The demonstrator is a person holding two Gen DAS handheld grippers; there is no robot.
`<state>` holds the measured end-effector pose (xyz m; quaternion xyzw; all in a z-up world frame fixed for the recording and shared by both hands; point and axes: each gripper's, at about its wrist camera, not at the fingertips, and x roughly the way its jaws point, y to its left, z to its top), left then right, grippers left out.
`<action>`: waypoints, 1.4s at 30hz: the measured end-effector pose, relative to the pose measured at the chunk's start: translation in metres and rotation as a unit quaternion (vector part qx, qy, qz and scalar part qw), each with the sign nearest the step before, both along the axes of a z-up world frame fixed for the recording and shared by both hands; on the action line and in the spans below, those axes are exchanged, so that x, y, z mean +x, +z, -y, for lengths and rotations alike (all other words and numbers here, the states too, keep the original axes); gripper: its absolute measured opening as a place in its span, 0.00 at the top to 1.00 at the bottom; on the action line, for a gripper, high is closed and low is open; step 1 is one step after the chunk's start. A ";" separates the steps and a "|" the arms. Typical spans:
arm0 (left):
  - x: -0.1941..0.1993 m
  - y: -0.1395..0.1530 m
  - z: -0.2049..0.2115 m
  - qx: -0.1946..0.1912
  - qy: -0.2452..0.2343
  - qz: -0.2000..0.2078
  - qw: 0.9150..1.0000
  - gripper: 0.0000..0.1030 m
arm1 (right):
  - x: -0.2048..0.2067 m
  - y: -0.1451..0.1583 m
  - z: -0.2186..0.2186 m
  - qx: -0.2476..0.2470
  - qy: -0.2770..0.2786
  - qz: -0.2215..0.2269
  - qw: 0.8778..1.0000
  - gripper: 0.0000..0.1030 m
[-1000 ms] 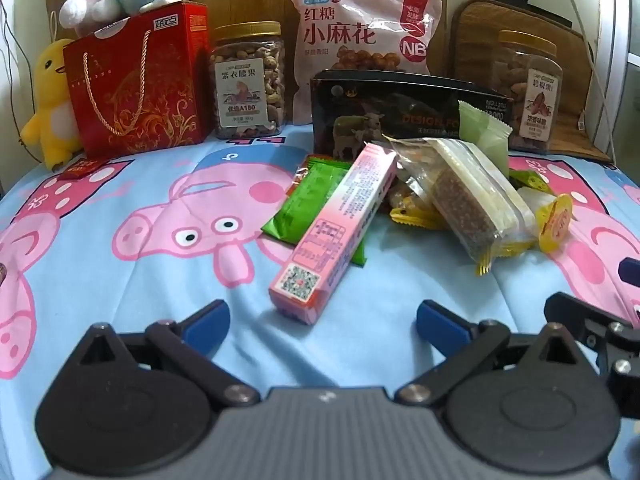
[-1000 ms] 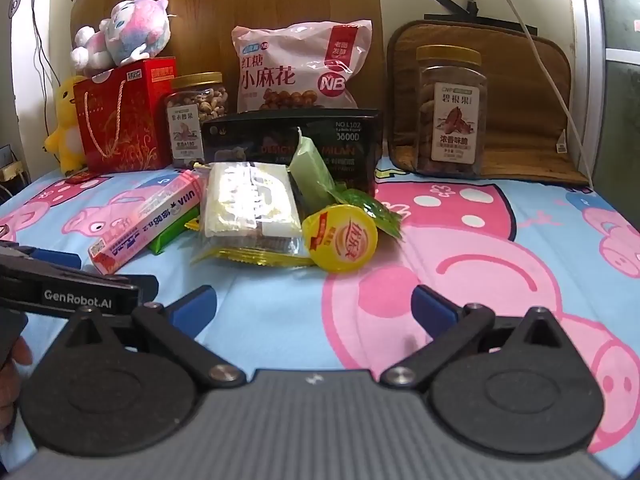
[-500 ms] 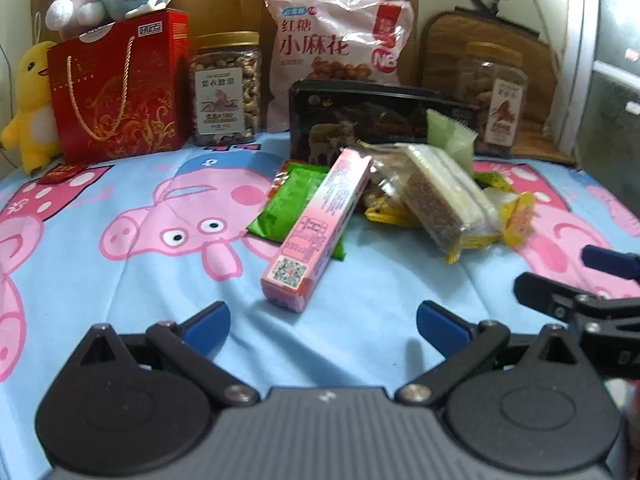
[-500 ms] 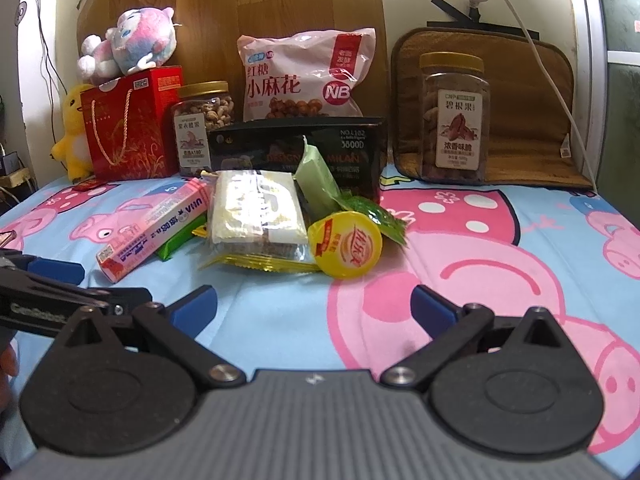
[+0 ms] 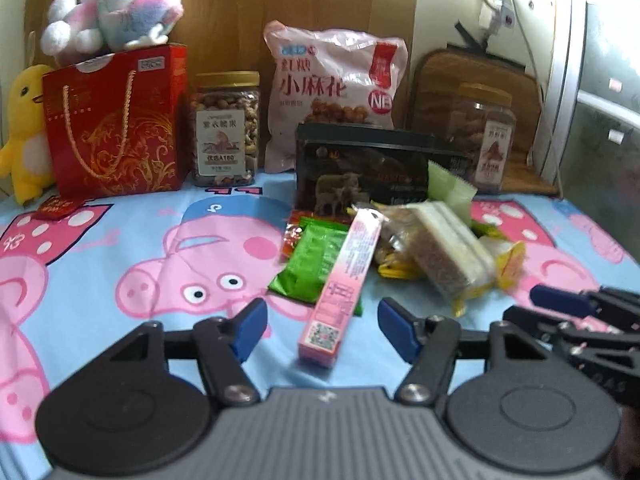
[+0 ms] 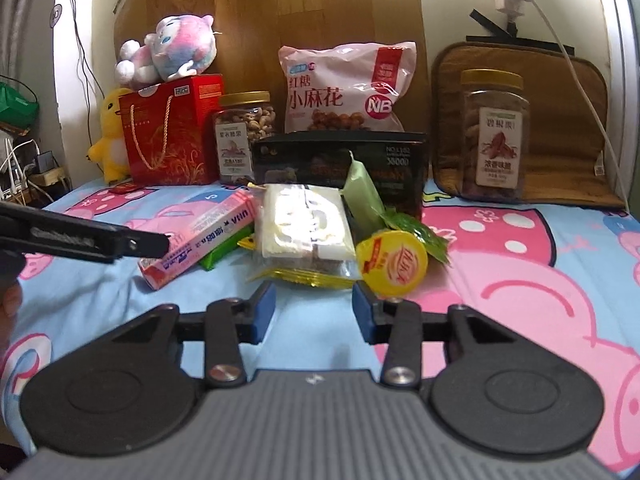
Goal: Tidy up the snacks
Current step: 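Move the left gripper toward the pink stick box, then close the left gripper on the pink stick box and lift it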
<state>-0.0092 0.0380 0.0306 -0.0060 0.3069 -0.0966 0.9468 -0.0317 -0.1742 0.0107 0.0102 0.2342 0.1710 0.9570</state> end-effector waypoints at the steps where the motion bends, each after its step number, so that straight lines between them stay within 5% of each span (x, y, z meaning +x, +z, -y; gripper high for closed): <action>1: 0.004 -0.003 0.002 0.009 -0.003 -0.004 1.000 0.46 | 0.001 -0.001 0.000 0.001 0.000 -0.003 1.000 0.56; 5: 0.017 -0.018 0.007 0.022 -0.014 -0.029 0.999 0.70 | -0.001 -0.004 -0.002 -0.003 0.001 -0.010 1.000 0.56; 9: 0.011 -0.018 0.002 0.009 -0.032 -0.033 0.999 0.77 | -0.002 -0.001 -0.003 -0.007 0.009 -0.010 1.000 0.56; 14: -0.018 -0.014 -0.018 -0.006 -0.097 -0.049 0.994 0.77 | 0.006 0.006 -0.007 0.011 0.053 -0.027 0.998 0.56; 19: -0.052 -0.011 -0.039 0.036 -0.148 -0.050 0.987 0.75 | 0.020 0.014 -0.024 0.036 0.109 -0.048 0.992 0.56; 22: -0.064 -0.006 -0.051 0.064 -0.124 -0.030 0.990 0.52 | 0.029 0.016 -0.039 0.042 0.135 -0.059 0.988 0.56; 27: -0.078 0.015 -0.088 -0.034 -0.086 -0.024 0.995 0.50 | 0.045 0.017 -0.060 0.047 0.170 -0.085 0.981 0.56; 31: -0.088 0.012 -0.093 -0.099 -0.100 -0.047 0.989 0.55 | 0.054 0.015 -0.071 0.045 0.184 -0.096 0.977 0.55; 36: -0.082 -0.006 -0.085 -0.119 -0.094 -0.085 0.985 0.56 | 0.063 0.007 -0.075 0.062 0.200 -0.125 0.970 0.56; 42: -0.066 -0.024 -0.101 -0.190 -0.052 -0.114 0.974 0.60 | 0.056 0.004 -0.061 0.107 0.198 -0.160 0.961 0.56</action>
